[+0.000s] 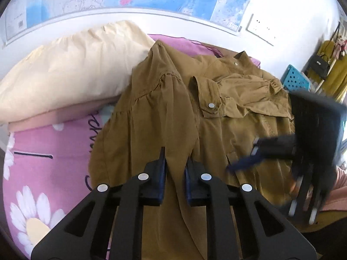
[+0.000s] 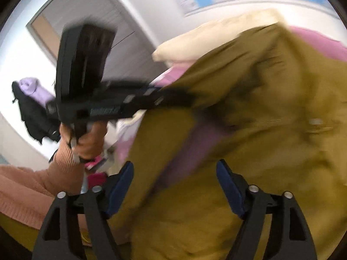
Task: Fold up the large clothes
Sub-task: 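Grasp the jacket edge with the right gripper and fold it over the body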
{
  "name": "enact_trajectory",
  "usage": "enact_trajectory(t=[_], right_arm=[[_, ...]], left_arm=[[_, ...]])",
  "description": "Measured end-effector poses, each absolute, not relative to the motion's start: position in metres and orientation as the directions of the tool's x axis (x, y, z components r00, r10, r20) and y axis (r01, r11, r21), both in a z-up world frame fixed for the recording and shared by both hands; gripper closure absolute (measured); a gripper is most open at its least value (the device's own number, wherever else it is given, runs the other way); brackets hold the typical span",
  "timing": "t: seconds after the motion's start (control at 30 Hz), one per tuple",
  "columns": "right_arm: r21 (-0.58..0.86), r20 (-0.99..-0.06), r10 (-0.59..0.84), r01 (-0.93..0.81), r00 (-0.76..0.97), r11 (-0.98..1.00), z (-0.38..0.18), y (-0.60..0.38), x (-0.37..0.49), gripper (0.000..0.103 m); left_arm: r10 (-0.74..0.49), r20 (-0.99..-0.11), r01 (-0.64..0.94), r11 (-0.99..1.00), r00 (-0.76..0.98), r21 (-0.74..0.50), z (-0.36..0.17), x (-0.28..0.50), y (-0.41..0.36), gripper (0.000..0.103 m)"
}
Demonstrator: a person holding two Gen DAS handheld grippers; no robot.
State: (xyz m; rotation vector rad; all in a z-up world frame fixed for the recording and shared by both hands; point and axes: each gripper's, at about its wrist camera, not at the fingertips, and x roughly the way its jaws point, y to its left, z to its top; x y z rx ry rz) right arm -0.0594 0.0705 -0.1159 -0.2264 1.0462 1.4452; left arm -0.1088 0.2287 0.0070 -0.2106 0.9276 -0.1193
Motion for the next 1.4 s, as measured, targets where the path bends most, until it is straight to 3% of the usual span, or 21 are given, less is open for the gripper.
enact_trajectory(t=[0.1,0.17,0.2,0.23,0.27,0.4,0.5,0.53,0.57,0.67,0.77,0.97,1.17,1.2,1.23,1.27,1.3,1.4], right_arm=[[0.485,-0.684,0.68,-0.861,-0.265,0.153,-0.129,0.094,-0.079,0.024],[0.47,-0.7,0.668,-0.867,-0.253,0.165,-0.138,0.108,-0.084,0.03],[0.47,-0.712,0.653,-0.866,-0.258,0.17,-0.142,0.117,-0.086,0.056],[0.484,-0.714,0.64,-0.861,-0.285,0.157,-0.144,0.122,-0.086,0.092],[0.483,-0.711,0.644,-0.862,-0.282,0.157,-0.14,0.124,-0.086,0.099],[0.425,-0.673,0.703,-0.898,-0.229,0.115,-0.092,0.11,-0.078,0.099],[0.394,-0.644,0.742,-0.912,-0.185,0.115,-0.047,0.082,-0.065,0.099],[0.375,-0.646,0.746,-0.919,-0.164,0.123,-0.034,0.071,-0.059,0.099],[0.322,-0.65,0.753,-0.934,-0.102,0.152,-0.014,0.055,-0.053,0.099],[0.215,-0.677,0.735,-0.945,0.038,0.247,0.022,0.014,-0.03,0.099],[0.134,-0.712,0.683,-0.924,0.161,0.358,0.043,-0.023,-0.003,0.099],[0.029,-0.769,0.553,-0.846,0.322,0.533,0.05,-0.108,0.04,0.099],[0.071,-0.869,0.405,-0.737,0.285,0.672,-0.012,-0.152,0.1,0.087],[0.111,-0.877,0.407,-0.716,0.256,0.689,-0.027,-0.159,0.112,0.076],[0.135,-0.883,0.404,-0.693,0.241,0.708,-0.04,-0.166,0.118,0.056],[0.138,-0.883,0.399,-0.676,0.247,0.724,-0.047,-0.178,0.113,0.036],[0.153,-0.869,0.414,-0.647,0.272,0.747,-0.053,-0.188,0.116,0.005],[0.303,-0.799,0.537,-0.589,0.272,0.749,-0.054,-0.226,0.119,0.007]], left_arm=[[-0.188,-0.788,0.013,0.975,0.586,-0.223,0.009,-0.103,0.225,0.088],[-0.194,-0.789,0.02,0.974,0.583,-0.224,0.009,-0.101,0.221,0.088],[-0.19,-0.792,0.023,0.976,0.581,-0.218,0.011,-0.1,0.22,0.088],[-0.186,-0.794,0.024,0.977,0.579,-0.212,0.013,-0.1,0.221,0.088],[-0.188,-0.793,0.026,0.977,0.58,-0.212,0.015,-0.104,0.223,0.088],[-0.186,-0.766,0.025,0.976,0.615,-0.217,0.045,-0.101,0.222,0.083],[-0.227,-0.692,0.077,0.968,0.686,-0.24,0.082,-0.101,0.213,0.064],[-0.227,-0.667,0.093,0.968,0.71,-0.231,0.093,-0.101,0.209,0.049],[-0.226,-0.631,0.115,0.97,0.742,-0.213,0.107,-0.103,0.203,0.043],[-0.254,-0.546,0.171,0.965,0.798,-0.198,0.132,-0.108,0.191,0.032],[-0.261,-0.52,0.193,0.964,0.814,-0.182,0.136,-0.104,0.18,0.029],[-0.294,-0.616,0.191,0.955,0.731,-0.228,0.094,-0.068,0.167,0.029],[-0.285,-0.732,0.188,0.958,0.618,-0.214,0.03,-0.032,0.138,0.029],[-0.287,-0.75,0.187,0.958,0.596,-0.218,0.02,-0.025,0.133,0.029],[-0.295,-0.765,0.186,0.955,0.573,-0.229,0.011,-0.02,0.13,0.031],[-0.301,-0.785,0.178,0.953,0.541,-0.243,-0.002,-0.012,0.125,0.033],[-0.296,-0.796,0.17,0.955,0.529,-0.242,-0.009,-0.008,0.123,0.034],[-0.269,-0.827,0.152,0.963,0.494,-0.222,-0.029,0.001,0.114,0.035]])
